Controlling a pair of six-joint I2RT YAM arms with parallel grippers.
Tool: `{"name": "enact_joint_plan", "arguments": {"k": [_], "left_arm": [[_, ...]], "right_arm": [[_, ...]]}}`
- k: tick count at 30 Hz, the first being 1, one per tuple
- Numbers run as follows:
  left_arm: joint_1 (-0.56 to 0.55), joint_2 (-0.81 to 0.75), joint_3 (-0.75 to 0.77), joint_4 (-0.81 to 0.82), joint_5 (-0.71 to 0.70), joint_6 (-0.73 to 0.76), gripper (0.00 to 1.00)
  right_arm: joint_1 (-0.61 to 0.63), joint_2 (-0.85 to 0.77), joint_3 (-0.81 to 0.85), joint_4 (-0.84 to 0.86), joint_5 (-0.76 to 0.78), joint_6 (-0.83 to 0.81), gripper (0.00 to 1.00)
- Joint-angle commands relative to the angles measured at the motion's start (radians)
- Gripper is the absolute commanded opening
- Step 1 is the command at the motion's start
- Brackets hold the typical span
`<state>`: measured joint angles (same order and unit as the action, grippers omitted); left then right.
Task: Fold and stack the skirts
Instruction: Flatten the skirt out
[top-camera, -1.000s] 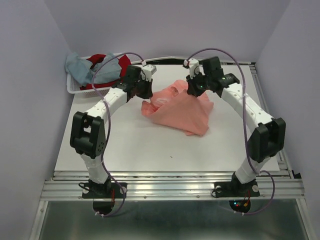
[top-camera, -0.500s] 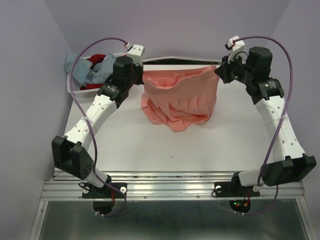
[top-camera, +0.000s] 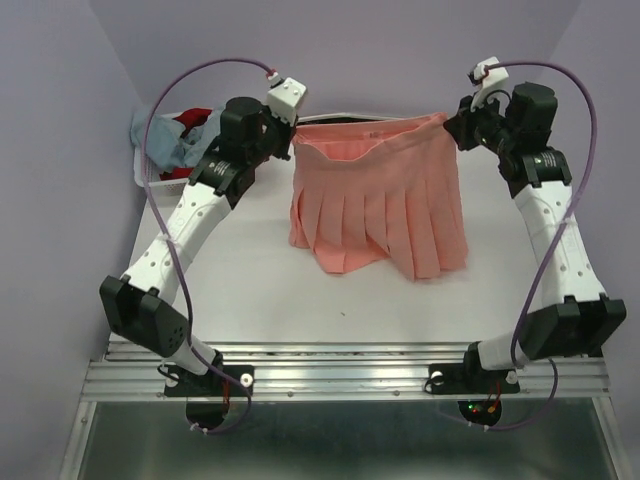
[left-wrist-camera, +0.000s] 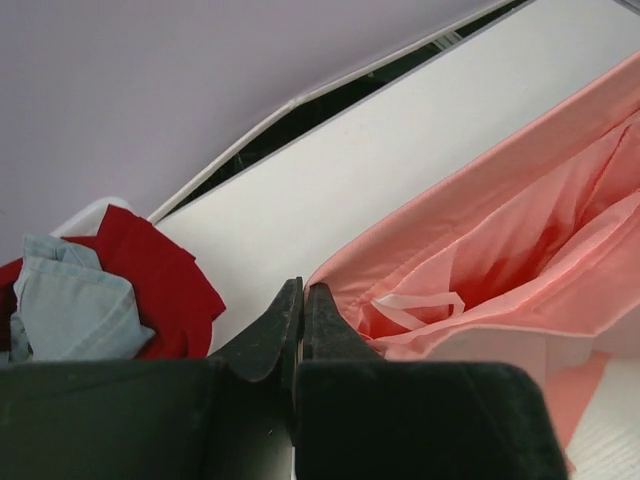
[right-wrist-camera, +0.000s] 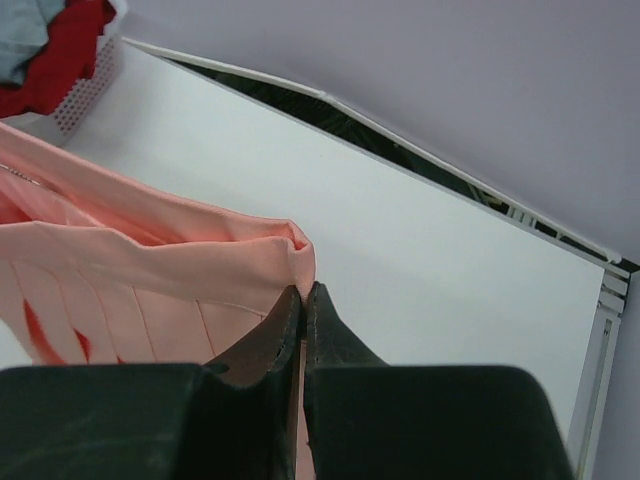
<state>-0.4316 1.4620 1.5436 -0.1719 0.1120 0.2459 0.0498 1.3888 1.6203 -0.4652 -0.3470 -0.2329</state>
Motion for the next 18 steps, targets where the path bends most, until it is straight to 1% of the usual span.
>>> {"name": "enact_joint_plan", "arguments": {"k": [1, 2, 3, 4, 5, 7, 8, 9, 10, 11, 12, 13, 15, 16, 17, 18], "left_arm": [[0.06, 0.13, 0.185, -0.037, -0.132, 0.095, 0.0], [0.062, 0.212, 0.287, -0.037, -0.132, 0.092, 0.0], [0.062, 0.254, 0.338, -0.035, -0.138, 0.089, 0.0], [0.065, 0.333, 0.392, -0.029, -0.144, 0.084, 0.0], [0.07, 0.371, 0.494, -0.012, -0.152, 0.078, 0.0], [0.089, 0.441, 0.599, 0.015, -0.156, 0.035, 0.0], [0.099, 0.51, 0.707, 0.041, -0.146, 0.018, 0.0], [0.115, 0.544, 0.764, 0.049, -0.135, -0.003, 0.0], [0.122, 0.601, 0.826, 0.057, -0.126, -0.01, 0.0], [0.126, 0.619, 0.922, 0.081, -0.118, -0.014, 0.0], [0.134, 0.632, 0.949, 0.1, -0.121, -0.02, 0.0], [0.134, 0.632, 0.96, 0.129, -0.129, -0.02, 0.0], [0.136, 0.589, 0.913, 0.225, -0.144, -0.005, 0.0], [0.136, 0.534, 0.83, 0.286, -0.138, 0.013, 0.0], [0.136, 0.506, 0.782, 0.314, -0.124, 0.027, 0.0], [0.136, 0.451, 0.697, 0.339, -0.082, 0.059, 0.0]], "right_arm": [[-0.096, 0.163, 0.131, 0.181, 0.223, -0.005, 0.01], [-0.106, 0.2, 0.207, 0.189, 0.229, 0.015, 0.01], [-0.107, 0.264, 0.243, 0.213, 0.233, 0.027, 0.01], [-0.107, 0.295, 0.278, 0.227, 0.233, 0.039, 0.01], [-0.116, 0.323, 0.341, 0.244, 0.241, 0.058, 0.01], [-0.116, 0.403, 0.407, 0.298, 0.259, 0.076, 0.01], [-0.125, 0.43, 0.45, 0.306, 0.266, 0.093, 0.01], [-0.125, 0.459, 0.549, 0.31, 0.278, 0.102, 0.01], [-0.136, 0.487, 0.6, 0.312, 0.284, 0.119, 0.01], [-0.136, 0.533, 0.648, 0.316, 0.289, 0.127, 0.01], [-0.146, 0.55, 0.73, 0.333, 0.298, 0.135, 0.01], [-0.16, 0.564, 0.763, 0.339, 0.298, 0.142, 0.01], [-0.18, 0.573, 0.811, 0.361, 0.284, 0.152, 0.01], [-0.18, 0.564, 0.802, 0.368, 0.278, 0.147, 0.01], [-0.18, 0.528, 0.782, 0.373, 0.264, 0.145, 0.01], [-0.191, 0.463, 0.691, 0.402, 0.203, 0.126, 0.01]]}}
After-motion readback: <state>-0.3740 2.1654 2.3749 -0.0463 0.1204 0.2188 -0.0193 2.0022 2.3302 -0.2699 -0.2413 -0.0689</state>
